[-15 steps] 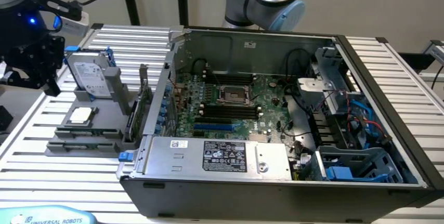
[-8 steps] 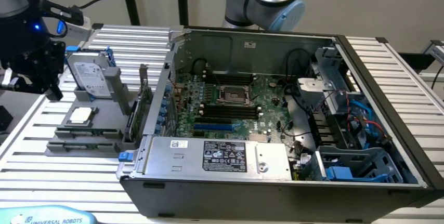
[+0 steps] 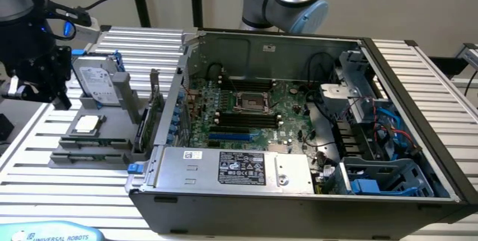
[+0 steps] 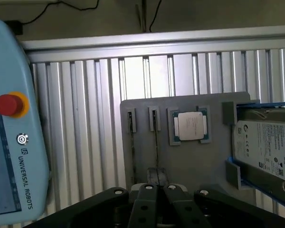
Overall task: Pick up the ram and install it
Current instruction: 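Pick up the ram and move it above insertion slot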
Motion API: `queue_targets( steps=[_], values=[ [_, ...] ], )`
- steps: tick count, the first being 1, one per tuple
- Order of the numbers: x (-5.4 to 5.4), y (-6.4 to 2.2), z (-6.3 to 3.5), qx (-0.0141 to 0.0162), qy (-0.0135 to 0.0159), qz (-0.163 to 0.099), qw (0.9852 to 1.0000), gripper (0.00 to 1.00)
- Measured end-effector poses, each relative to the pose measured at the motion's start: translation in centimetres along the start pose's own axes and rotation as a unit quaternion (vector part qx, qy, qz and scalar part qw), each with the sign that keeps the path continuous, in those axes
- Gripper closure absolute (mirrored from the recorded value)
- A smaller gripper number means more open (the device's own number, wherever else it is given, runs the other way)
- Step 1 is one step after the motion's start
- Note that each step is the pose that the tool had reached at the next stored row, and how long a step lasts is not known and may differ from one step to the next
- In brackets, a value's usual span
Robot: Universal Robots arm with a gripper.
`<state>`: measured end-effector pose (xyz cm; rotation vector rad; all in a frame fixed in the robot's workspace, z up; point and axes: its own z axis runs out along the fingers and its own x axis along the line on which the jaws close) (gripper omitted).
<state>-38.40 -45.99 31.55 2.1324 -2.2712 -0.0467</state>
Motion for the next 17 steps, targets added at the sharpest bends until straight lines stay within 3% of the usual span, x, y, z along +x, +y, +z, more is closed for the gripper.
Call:
queue_targets(
  steps=[3,7,13,17],
  values=[
    [0.1,-0.03,0.14,0.0056,-0.0003,-0.007,1.0,0.89],
    [0.7,-0.08,0.44,0.0091,-0.0021,-0.009,0.9999,0.89],
    [1.6,-0.26,0.97,0.0102,-0.0101,-0.01,0.9998,0.89],
    [1.8,-0.69,1.37,0.0089,-0.0117,-0.011,0.9998,0.89]
  ],
)
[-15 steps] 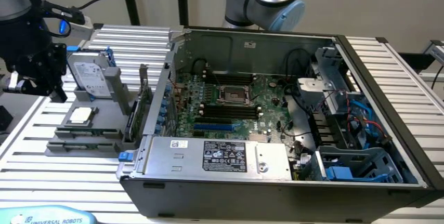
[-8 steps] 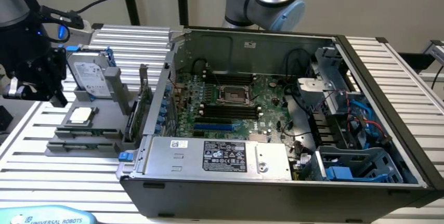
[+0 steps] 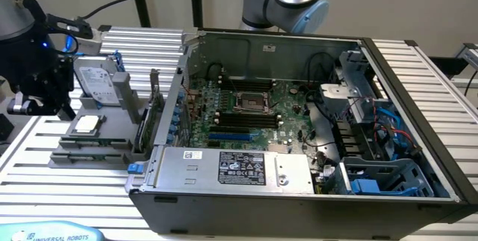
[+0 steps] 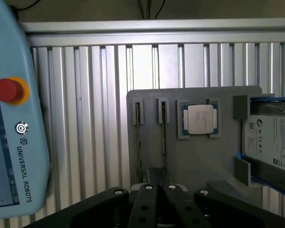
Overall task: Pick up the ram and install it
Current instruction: 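Pick up the ram and move it above insertion slot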
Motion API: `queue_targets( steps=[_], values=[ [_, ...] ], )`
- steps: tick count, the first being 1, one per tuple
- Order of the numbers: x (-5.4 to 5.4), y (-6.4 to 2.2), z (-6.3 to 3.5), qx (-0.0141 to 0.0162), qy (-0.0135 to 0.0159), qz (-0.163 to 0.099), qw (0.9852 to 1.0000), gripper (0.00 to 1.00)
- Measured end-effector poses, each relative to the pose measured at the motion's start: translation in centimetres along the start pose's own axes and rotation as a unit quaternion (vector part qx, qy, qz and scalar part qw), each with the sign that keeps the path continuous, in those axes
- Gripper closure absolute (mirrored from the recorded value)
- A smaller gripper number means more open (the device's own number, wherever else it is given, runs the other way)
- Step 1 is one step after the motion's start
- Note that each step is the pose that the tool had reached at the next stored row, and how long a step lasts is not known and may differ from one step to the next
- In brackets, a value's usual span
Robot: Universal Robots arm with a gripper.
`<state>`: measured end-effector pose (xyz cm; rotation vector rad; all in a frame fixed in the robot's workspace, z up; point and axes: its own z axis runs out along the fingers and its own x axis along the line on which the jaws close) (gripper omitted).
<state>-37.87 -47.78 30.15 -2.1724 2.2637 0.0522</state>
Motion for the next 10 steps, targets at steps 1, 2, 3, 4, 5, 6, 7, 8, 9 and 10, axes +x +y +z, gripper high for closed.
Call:
queue_targets(
  steps=[1,2,3,4,5,6,7,8,9,10],
  values=[
    [0.0,-0.09,0.11,-0.0016,0.0001,0.0,1.0,0.89],
    [0.1,-0.15,0.21,-0.0034,0.0002,-0.001,1.0,0.89],
    [0.1,-0.2,0.3,-0.0054,0.0003,-0.001,1.0,0.89],
    [0.2,-0.25,0.39,-0.0076,0.0003,-0.002,1.0,0.88],
    [0.2,-0.3,0.49,-0.0099,0.0005,-0.002,0.9999,0.82],
    [0.2,-0.35,0.59,-0.0118,0.0006,-0.003,0.9999,0.76],
    [0.2,-0.37,0.73,-0.0128,0.0006,-0.003,0.9999,0.76],
    [0.2,-0.37,0.89,-0.0132,0.0007,-0.004,0.9999,0.7],
    [0.3,-0.39,1.06,-0.0134,0.0007,-0.006,0.9999,0.7],
    [0.3,-0.4,1.24,-0.0135,0.0008,-0.008,0.9999,0.64]
  ],
)
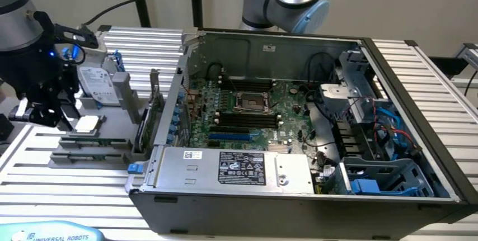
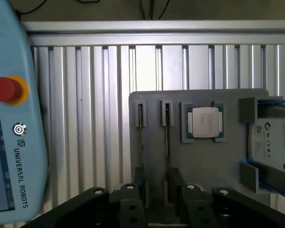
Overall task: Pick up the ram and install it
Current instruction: 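Pick up the ram and move it above insertion slot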
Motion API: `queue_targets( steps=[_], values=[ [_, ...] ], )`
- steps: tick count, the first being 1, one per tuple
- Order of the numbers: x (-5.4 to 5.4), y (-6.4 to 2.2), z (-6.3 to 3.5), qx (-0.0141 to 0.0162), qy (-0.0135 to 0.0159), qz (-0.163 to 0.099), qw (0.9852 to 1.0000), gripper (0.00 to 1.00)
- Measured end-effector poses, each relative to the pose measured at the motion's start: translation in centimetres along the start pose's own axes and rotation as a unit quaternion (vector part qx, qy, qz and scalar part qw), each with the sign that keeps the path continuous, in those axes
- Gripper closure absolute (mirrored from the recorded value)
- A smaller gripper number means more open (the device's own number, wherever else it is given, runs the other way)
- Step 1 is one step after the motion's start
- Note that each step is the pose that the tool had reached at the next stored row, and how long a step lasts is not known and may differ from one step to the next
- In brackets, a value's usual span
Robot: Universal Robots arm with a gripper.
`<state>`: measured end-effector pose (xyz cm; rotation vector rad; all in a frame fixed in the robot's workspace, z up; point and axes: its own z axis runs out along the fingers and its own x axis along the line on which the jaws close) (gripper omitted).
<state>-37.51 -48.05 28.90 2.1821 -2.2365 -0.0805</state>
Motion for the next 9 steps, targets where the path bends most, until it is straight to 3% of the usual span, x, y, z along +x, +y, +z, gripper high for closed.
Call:
queue_targets(
  steps=[9],
  values=[
    [0.3,-0.09,1.63,-0.0004,0.0009,-0.019,0.9998,0.64]
  ],
)
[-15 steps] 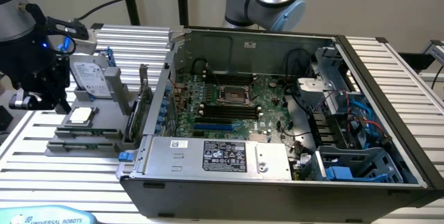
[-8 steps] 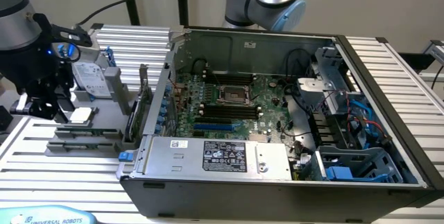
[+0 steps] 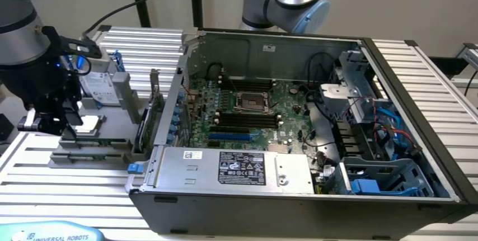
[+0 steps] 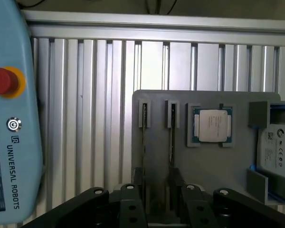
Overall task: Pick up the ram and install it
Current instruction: 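Pick up the ram and move it above insertion slot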
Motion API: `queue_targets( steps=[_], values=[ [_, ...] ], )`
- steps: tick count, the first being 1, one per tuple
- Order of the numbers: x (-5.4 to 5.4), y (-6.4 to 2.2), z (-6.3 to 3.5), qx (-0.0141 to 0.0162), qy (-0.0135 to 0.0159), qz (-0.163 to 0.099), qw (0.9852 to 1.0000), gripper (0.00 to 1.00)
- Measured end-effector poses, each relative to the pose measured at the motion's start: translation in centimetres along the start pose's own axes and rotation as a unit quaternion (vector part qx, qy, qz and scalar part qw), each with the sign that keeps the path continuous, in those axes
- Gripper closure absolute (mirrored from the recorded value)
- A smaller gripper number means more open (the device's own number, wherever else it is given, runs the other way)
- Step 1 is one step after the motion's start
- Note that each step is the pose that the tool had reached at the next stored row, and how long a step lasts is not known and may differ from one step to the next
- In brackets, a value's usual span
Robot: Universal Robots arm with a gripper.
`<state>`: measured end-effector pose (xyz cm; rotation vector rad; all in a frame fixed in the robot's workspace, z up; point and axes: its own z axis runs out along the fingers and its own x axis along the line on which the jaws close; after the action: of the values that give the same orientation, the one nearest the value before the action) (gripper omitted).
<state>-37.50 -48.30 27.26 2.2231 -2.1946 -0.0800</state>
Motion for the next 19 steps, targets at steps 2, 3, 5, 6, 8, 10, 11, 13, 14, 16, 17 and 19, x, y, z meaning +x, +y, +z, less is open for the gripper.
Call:
queue_targets(
  steps=[2,3,5,6,8,10,11,13,14,16,17,19],
  values=[
    [0.1,-0.01,0.35,0.0,0.0,0.0,1.0,0.64],
    [0.2,-0.02,0.54,0.0,0.0001,0.0,1.0,0.64],
    [0.4,-0.03,0.9,0.0003,0.0,0.0,1.0,0.64],
    [0.4,-0.05,1.08,0.0005,0.0,0.0,1.0,0.64],
    [0.5,-0.06,1.45,0.001,-0.0001,0.0,1.0,0.64],
    [0.6,-0.07,1.81,0.0012,0.0,0.0,1.0,0.64],
    [0.6,-0.08,1.99,0.0012,0.0,0.0,1.0,0.64],
    [0.7,-0.1,2.34,0.0012,0.0001,0.0,1.0,0.64],
    [0.7,-0.12,2.53,0.0013,0.0,0.0,1.0,0.64],
    [0.8,-0.14,2.88,0.0013,0.0,-0.001,1.0,0.64],
    [0.8,-0.16,3.08,0.0013,0.0,-0.001,1.0,0.64],
    [0.9,-0.19,3.44,0.0013,0.0001,-0.001,1.0,0.64]
  ],
)
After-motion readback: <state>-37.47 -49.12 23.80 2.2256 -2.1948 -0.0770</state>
